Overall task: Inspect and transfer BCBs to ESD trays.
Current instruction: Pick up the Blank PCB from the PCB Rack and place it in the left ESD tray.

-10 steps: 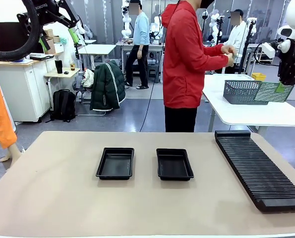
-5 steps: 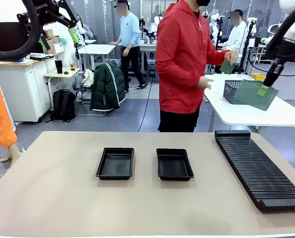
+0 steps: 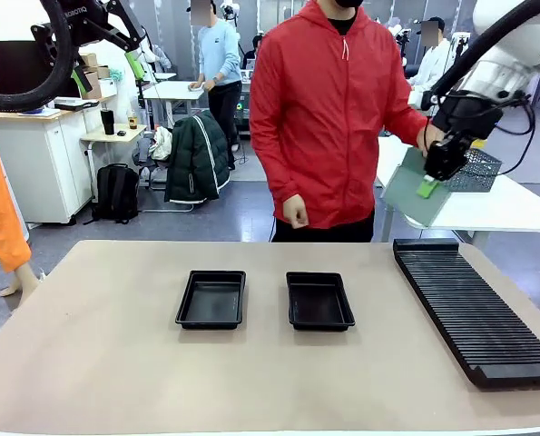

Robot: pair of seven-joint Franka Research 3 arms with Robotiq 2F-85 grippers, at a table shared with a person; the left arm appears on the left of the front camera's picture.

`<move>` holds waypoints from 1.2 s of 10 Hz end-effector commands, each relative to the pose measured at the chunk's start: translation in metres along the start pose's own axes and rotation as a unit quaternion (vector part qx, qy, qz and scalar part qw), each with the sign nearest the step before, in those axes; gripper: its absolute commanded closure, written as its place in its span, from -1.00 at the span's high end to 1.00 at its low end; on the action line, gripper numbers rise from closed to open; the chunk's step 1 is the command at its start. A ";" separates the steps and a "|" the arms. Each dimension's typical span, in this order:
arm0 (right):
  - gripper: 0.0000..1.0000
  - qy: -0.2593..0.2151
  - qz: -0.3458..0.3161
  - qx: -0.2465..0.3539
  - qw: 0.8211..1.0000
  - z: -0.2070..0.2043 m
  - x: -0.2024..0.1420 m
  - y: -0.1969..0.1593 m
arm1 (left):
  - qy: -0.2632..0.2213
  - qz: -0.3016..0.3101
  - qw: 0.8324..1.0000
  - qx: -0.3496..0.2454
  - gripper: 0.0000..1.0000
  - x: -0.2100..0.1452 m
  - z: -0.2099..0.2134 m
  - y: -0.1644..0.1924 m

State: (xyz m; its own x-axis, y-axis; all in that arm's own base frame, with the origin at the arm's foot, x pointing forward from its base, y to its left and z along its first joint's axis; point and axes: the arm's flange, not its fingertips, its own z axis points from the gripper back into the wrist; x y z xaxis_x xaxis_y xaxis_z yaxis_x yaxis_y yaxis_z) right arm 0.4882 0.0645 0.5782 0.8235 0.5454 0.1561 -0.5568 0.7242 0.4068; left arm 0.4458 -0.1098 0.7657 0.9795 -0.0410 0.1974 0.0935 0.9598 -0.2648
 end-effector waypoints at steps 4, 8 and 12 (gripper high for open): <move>-0.96 -0.045 -0.101 0.057 0.992 -0.048 -0.016 0.050 | 0.000 0.000 1.000 0.000 1.00 0.000 0.000 0.000; -0.96 -0.029 -0.148 0.060 0.987 -0.053 -0.107 0.123 | 0.000 0.000 1.000 0.000 1.00 0.000 0.000 0.000; -0.96 -0.033 -0.171 0.067 0.982 -0.053 -0.152 0.147 | 0.000 0.000 1.000 0.000 1.00 0.000 0.000 0.000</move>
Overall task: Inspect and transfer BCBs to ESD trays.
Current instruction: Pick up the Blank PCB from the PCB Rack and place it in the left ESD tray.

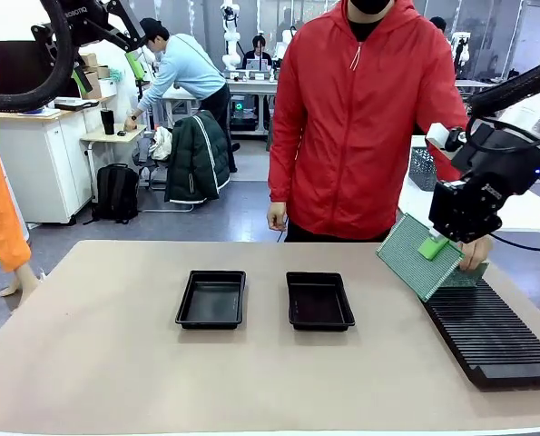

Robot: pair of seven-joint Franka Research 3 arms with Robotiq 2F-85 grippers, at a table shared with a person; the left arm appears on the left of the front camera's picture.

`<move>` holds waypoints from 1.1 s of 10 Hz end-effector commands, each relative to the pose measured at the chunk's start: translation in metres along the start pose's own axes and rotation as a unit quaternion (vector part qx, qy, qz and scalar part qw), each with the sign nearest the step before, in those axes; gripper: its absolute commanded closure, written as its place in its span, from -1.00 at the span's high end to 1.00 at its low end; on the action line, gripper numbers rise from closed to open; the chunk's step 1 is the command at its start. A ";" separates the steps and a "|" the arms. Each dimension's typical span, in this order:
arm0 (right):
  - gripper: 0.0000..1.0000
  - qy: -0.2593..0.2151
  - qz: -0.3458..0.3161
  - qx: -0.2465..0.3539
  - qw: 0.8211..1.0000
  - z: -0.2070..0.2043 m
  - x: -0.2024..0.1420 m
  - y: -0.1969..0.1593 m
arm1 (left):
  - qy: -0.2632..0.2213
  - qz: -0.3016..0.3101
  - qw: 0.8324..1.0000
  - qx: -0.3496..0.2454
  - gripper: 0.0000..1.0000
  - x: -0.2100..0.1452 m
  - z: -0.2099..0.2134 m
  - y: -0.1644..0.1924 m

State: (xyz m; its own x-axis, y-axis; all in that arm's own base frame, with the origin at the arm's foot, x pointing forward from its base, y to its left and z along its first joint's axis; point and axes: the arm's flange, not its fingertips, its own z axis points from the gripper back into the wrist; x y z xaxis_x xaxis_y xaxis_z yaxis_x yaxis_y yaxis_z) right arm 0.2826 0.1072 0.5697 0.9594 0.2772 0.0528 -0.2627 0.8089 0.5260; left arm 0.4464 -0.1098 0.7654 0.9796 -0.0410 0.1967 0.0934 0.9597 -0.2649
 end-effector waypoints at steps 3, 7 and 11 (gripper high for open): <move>-0.96 -0.013 -0.022 0.025 0.999 -0.005 -0.022 0.004 | -0.001 0.000 1.000 0.000 1.00 -0.001 0.001 0.000; -0.96 -0.039 -0.089 0.068 0.993 -0.047 0.016 0.026 | -0.001 0.000 1.000 0.000 1.00 -0.001 0.001 0.000; -0.96 -0.059 -0.135 0.078 0.986 -0.079 0.027 0.041 | -0.001 0.000 1.000 0.000 1.00 -0.001 0.001 0.000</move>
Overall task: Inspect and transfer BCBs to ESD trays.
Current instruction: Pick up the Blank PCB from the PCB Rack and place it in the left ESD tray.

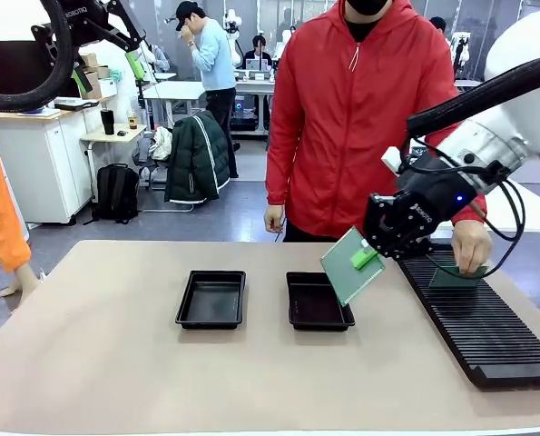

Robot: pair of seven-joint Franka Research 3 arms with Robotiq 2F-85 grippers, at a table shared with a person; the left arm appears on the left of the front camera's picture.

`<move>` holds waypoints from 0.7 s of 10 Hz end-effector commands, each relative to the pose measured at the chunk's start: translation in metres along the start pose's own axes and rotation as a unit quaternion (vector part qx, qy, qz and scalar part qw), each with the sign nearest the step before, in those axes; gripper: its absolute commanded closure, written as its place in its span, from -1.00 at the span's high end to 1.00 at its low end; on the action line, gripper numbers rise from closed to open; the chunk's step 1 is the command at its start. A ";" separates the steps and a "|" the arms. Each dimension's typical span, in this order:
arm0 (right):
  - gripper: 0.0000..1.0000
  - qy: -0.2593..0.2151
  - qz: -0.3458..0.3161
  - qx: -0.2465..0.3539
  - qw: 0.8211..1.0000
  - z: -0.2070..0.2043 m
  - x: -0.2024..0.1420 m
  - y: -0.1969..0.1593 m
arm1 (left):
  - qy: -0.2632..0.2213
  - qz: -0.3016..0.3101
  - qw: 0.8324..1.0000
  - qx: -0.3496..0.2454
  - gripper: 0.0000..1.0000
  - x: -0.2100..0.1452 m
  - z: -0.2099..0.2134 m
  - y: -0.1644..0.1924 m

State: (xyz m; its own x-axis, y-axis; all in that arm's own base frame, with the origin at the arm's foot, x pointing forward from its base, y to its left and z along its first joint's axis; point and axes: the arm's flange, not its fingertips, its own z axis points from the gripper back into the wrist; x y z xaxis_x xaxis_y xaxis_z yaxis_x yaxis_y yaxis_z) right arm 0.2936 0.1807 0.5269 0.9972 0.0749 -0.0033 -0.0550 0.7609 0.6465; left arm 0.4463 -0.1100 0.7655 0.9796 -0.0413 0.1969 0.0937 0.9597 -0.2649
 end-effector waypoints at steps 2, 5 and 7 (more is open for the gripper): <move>-0.96 -0.034 -0.053 0.019 0.998 -0.027 0.000 0.019 | -0.001 0.000 1.000 0.000 1.00 -0.001 0.000 0.000; -0.96 -0.045 -0.055 0.022 0.997 -0.036 0.001 0.024 | -0.001 0.000 1.000 0.000 1.00 -0.001 0.000 0.000; -0.96 -0.030 -0.045 0.009 0.998 -0.024 0.001 0.022 | -0.001 0.000 1.000 0.000 1.00 -0.001 0.000 0.000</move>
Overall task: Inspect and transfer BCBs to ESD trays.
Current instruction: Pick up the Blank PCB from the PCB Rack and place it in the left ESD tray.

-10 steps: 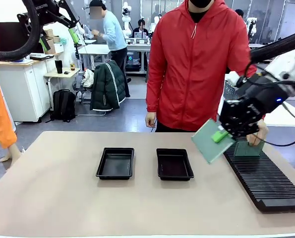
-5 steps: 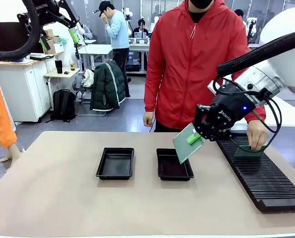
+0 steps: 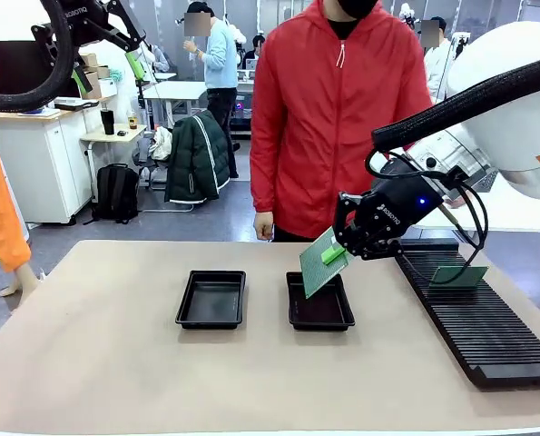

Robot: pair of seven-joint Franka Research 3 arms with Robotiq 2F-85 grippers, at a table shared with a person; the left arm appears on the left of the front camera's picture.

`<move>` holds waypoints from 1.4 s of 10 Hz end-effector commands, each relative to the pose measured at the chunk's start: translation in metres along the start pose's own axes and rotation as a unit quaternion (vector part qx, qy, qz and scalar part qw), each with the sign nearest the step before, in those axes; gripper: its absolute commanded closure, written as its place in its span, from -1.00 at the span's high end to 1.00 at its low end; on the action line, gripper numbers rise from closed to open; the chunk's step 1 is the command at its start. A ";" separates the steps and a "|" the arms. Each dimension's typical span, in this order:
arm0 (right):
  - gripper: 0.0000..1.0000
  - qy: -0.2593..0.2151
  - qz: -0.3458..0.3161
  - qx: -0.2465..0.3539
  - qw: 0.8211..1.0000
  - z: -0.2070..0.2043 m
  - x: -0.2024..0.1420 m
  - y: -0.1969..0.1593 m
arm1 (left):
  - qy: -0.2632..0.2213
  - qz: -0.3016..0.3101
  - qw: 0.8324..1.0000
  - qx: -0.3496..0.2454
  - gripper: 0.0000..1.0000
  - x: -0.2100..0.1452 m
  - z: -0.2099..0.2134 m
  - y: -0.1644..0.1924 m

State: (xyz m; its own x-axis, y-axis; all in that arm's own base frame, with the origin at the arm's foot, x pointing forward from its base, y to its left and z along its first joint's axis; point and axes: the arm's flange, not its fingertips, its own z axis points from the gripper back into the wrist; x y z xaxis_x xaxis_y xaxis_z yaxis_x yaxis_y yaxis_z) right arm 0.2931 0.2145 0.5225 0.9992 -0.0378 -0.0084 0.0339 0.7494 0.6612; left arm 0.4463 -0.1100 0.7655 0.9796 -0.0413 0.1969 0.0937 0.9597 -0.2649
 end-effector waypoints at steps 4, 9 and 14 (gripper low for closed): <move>-0.96 0.005 -0.001 -0.001 1.000 0.001 -0.001 -0.001 | -0.001 0.000 1.000 0.000 1.00 -0.001 0.000 0.000; -0.96 -0.001 -0.002 0.003 1.000 0.002 0.001 -0.001 | -0.001 0.000 1.000 0.000 1.00 -0.001 0.000 0.000; -0.96 -0.041 0.016 0.019 0.999 -0.066 0.068 0.024 | -0.001 0.000 1.000 0.000 1.00 -0.001 0.000 0.000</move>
State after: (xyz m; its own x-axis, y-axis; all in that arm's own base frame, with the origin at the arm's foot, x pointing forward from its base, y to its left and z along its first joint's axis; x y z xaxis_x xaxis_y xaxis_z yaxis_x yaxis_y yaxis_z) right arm 0.3424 0.2513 0.4972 0.9948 -0.0861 0.0542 0.0292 0.7519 0.6586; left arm 0.4463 -0.1101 0.7656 0.9795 -0.0415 0.1971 0.0939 0.9597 -0.2649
